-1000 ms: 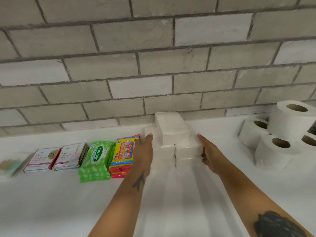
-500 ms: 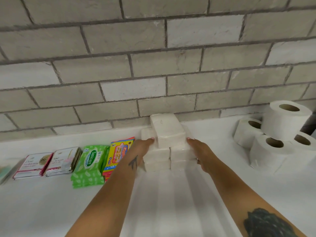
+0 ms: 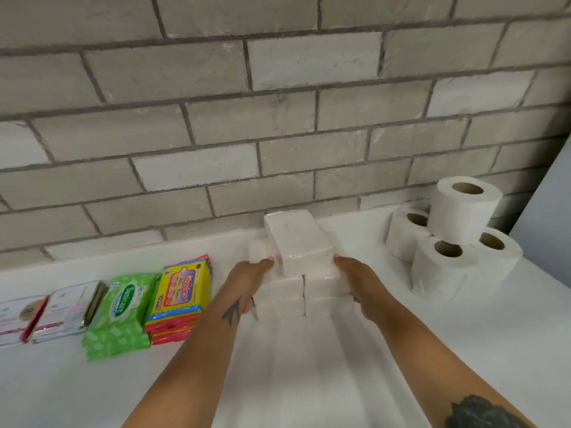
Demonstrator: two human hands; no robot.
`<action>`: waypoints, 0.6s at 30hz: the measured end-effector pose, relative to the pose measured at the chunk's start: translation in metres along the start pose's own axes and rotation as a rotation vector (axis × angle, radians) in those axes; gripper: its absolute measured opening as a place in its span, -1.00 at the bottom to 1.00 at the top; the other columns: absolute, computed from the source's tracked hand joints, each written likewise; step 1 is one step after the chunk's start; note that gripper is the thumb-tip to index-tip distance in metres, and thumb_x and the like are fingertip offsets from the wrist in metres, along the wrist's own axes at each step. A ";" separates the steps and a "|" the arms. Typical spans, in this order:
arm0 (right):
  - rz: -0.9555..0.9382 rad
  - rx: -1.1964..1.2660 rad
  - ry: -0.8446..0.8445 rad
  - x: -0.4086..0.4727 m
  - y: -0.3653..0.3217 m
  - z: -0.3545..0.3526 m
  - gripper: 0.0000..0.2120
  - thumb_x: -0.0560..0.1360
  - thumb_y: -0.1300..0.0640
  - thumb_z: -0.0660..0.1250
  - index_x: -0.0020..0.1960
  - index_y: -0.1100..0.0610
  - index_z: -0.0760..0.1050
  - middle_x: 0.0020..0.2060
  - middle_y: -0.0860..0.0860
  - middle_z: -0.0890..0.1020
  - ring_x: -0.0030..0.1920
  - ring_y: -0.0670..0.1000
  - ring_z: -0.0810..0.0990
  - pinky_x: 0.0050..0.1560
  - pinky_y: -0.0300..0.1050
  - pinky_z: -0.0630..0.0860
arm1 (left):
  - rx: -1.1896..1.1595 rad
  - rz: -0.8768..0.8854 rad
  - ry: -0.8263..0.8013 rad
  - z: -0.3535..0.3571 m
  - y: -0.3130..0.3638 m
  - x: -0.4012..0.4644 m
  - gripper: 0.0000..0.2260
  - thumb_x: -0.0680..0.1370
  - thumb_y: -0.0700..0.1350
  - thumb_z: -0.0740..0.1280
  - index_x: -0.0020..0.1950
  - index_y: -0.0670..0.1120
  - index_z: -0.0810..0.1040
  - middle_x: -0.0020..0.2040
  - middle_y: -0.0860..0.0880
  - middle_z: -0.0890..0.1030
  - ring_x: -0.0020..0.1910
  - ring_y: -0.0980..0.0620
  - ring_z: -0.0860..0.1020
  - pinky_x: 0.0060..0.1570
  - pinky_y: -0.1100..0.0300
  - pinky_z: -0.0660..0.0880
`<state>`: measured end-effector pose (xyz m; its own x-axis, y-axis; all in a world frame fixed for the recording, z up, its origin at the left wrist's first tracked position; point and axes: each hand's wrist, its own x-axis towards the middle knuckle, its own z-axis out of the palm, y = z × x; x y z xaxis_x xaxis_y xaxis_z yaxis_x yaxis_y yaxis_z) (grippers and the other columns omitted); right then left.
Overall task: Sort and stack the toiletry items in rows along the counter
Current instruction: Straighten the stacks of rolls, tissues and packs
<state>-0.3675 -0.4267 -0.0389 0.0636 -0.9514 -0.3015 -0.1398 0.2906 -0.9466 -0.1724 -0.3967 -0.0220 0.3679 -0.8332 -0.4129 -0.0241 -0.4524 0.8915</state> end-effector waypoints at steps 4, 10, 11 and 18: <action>0.027 0.034 0.002 -0.001 -0.002 -0.021 -0.78 0.57 -0.03 0.18 -0.18 0.03 0.45 -0.04 0.06 0.57 0.08 0.14 0.53 0.26 0.12 0.42 | 0.007 -0.005 -0.036 0.020 0.003 0.001 -0.64 0.53 -0.01 0.34 0.18 -0.26 0.54 0.00 -0.18 0.63 -0.12 -0.14 0.61 -0.10 0.02 0.57; 0.057 0.071 0.034 0.008 -0.006 -0.045 -0.78 0.57 0.00 0.19 -0.22 0.04 0.43 -0.18 0.01 0.54 -0.08 0.05 0.50 0.22 0.04 0.42 | 0.025 -0.011 -0.059 0.045 0.009 0.004 -0.59 0.54 0.02 0.32 0.23 -0.26 0.49 0.06 -0.19 0.61 -0.05 -0.16 0.60 -0.16 0.09 0.56; 0.061 0.077 0.042 0.010 -0.008 -0.049 -0.78 0.57 0.01 0.20 -0.22 0.04 0.42 -0.19 0.00 0.53 -0.10 0.03 0.49 0.21 0.02 0.41 | 0.031 -0.009 -0.057 0.050 0.010 0.005 -0.59 0.54 0.02 0.32 0.24 -0.26 0.49 0.07 -0.19 0.61 -0.04 -0.17 0.60 -0.15 0.08 0.56; 0.073 0.086 0.032 0.029 -0.011 -0.068 -0.79 0.55 -0.01 0.23 -0.23 0.02 0.42 -0.19 -0.04 0.51 -0.05 0.05 0.50 0.12 -0.05 0.41 | 0.037 -0.015 -0.027 0.073 0.018 0.014 -0.61 0.53 0.04 0.33 0.19 -0.25 0.52 0.07 -0.20 0.61 0.00 -0.20 0.60 0.07 -0.10 0.56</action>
<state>-0.4316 -0.4643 -0.0292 0.0247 -0.9299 -0.3671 -0.0571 0.3653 -0.9291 -0.2359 -0.4395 -0.0255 0.3430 -0.8344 -0.4314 -0.0534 -0.4758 0.8779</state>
